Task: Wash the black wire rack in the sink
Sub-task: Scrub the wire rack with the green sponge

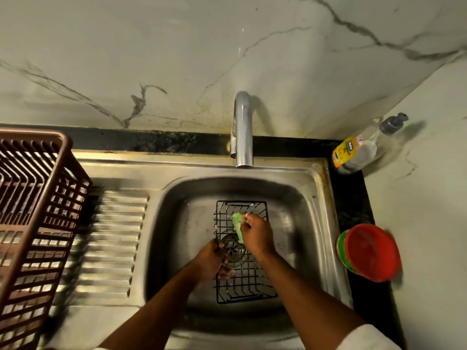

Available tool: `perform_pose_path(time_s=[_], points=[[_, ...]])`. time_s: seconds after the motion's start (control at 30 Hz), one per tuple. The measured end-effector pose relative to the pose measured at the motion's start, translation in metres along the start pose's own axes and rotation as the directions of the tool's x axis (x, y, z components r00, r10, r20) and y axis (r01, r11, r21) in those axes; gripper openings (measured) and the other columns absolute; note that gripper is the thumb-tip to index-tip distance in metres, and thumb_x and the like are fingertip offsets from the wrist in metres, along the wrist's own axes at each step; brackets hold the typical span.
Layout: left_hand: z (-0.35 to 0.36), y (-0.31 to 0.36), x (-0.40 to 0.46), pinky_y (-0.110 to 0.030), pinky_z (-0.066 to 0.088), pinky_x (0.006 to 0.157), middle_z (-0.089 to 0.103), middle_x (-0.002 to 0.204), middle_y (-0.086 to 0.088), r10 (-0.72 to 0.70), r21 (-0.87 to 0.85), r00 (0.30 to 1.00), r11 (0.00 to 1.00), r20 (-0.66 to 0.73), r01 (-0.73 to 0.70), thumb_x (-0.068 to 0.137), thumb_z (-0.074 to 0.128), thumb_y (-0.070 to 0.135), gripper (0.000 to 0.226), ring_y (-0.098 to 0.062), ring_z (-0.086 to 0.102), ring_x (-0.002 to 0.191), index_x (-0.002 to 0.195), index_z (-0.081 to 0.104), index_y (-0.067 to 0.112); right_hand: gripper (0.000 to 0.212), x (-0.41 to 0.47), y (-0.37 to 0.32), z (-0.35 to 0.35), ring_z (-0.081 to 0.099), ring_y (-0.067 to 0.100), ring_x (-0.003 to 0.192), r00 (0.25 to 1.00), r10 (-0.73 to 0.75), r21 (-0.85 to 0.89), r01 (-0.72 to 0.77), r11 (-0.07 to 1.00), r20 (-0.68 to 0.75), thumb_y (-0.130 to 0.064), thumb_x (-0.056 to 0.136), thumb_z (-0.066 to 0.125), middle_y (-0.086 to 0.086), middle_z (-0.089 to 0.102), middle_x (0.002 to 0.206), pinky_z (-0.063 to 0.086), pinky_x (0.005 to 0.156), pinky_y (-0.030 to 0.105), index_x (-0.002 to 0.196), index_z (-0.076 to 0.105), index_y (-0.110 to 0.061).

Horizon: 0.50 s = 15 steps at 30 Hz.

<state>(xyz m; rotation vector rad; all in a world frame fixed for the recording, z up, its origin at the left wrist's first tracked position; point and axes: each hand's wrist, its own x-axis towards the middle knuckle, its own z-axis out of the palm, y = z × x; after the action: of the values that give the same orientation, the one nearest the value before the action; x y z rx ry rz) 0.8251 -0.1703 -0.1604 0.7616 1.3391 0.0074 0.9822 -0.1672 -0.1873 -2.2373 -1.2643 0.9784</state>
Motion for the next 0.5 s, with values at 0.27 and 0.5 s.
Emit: perform_pose_path(time_s=[0.27,0.5], points=[[-0.008,0.001,0.011,-0.047,0.057,0.075,0.06,0.12,-0.018,-0.073,-0.176,0.997,0.982,-0.034,0.066,0.108,0.031,0.031,0.023,-0.036,0.067,0.078,0.114,0.049,0.017,0.028,0.002,0.014,0.013,0.07,0.019,0.1,1.0,0.016,-0.076,-0.014,0.997,0.024,-0.026,0.099,0.061,0.004,0.074,0.117,0.061,0.082,0.033,0.126,0.066,-0.02],[-0.019,-0.006,0.021,-0.038,0.062,0.07,0.065,0.104,0.0,0.136,0.349,0.935,0.937,-0.326,-0.015,0.104,0.053,0.026,0.012,-0.02,0.069,0.084,0.115,0.059,0.025,0.031,0.005,0.012,0.021,0.068,0.018,0.104,0.999,-0.022,-0.105,0.025,0.994,0.026,-0.025,0.101,0.058,0.004,0.072,0.119,0.059,0.085,0.03,0.131,0.064,-0.02]])
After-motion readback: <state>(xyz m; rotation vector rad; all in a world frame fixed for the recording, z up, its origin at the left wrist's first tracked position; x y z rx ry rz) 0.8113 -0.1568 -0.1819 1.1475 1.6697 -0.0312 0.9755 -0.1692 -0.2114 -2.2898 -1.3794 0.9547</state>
